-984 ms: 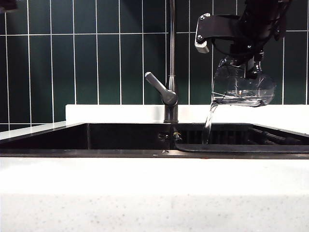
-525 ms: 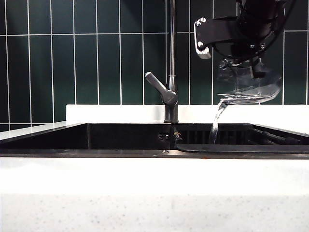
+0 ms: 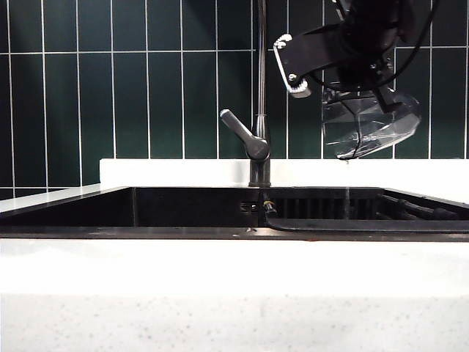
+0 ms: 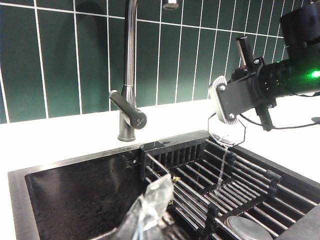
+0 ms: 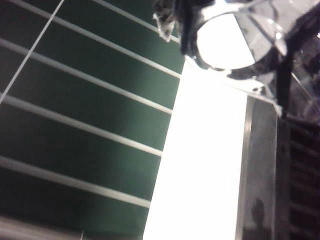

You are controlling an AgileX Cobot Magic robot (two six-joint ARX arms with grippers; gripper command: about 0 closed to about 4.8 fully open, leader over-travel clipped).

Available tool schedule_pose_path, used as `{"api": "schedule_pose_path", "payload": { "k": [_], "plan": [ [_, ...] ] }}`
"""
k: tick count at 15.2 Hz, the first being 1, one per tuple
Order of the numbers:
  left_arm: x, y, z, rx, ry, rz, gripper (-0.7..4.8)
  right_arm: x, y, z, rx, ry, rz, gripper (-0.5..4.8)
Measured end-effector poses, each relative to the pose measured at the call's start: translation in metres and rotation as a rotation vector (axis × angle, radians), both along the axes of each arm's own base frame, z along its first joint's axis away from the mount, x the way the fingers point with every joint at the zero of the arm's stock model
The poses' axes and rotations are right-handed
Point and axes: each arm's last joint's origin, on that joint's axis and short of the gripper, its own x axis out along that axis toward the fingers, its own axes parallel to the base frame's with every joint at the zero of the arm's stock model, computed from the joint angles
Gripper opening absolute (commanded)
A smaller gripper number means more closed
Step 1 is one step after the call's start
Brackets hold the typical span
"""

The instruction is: Pick up the mug next to the sink, go to the faucet to get some water, pour the water into the sink, and finally put the mug back to its place.

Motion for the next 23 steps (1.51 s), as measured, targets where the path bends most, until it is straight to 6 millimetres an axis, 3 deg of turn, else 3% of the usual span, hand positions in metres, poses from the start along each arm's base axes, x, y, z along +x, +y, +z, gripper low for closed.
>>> {"api": "schedule_pose_path", "payload": {
  "k": [4,6,8,11,14,20,23],
  "plan": [
    [0.0,0.0,0.0,0.0,0.0,-0.001,-0.06,0.001,-0.002,0.001,-0.007,-0.013,-0.026,-0.06],
    [0.001,0.0,-0.002,0.001,0.006,0.001,-0.06,0.001,-0.002,0.002,0.089,-0.025,-0.064,-0.06],
    [0.001,0.0,-0.002,-0.001,0.009,0.0,-0.06,-0.003,-0.005,0.008,0.376,-0.045,-0.126,-0.06],
    [0.001,0.0,-0.002,-0.008,0.014,-0.001,-0.06,-0.021,-0.016,0.037,0.917,-0.029,-0.061,-0.06],
    [0.001,0.0,-0.002,-0.022,0.024,-0.005,-0.06,-0.029,-0.043,0.026,1.211,0.085,-0.071,-0.06],
    [0.0,-0.001,-0.003,-0.045,0.047,-0.056,-0.06,-0.063,-0.133,-0.016,1.738,0.068,-0.129,-0.06],
    [-0.001,-0.002,-0.003,-0.041,0.049,-0.091,-0.06,-0.071,-0.164,-0.035,1.793,0.075,-0.195,-0.06]
  ]
}}
